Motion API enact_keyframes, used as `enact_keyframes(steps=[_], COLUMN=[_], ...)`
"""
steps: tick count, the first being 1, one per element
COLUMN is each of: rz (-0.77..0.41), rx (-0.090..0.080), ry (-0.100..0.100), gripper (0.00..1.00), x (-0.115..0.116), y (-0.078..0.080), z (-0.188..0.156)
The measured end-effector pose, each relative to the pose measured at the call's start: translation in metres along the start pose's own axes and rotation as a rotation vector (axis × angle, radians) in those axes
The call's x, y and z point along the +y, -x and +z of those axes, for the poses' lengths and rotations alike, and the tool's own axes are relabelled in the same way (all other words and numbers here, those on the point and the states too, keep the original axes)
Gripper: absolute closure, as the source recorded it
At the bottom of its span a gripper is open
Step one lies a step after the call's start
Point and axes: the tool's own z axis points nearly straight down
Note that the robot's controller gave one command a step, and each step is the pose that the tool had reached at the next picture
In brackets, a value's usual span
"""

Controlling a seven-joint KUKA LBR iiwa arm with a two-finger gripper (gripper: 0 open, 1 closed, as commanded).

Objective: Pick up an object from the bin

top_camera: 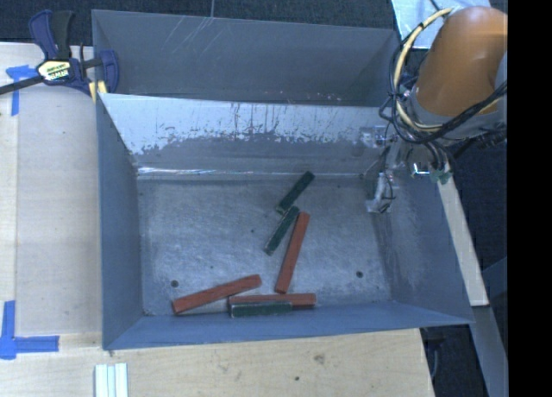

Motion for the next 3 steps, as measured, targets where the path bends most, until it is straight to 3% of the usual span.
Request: enact_keyframes(steps=[1,2,3], rz=[0.434,0.034,0.035], rx=[-0.001,-0.006,-0.014], ry=[0.002,0.000,0.001], gripper=[0.00,0.00,1.00], x=[0.058,0.103,0.103], y=[-0.002,0.006,0.008], z=[0.069,0.115,0.112])
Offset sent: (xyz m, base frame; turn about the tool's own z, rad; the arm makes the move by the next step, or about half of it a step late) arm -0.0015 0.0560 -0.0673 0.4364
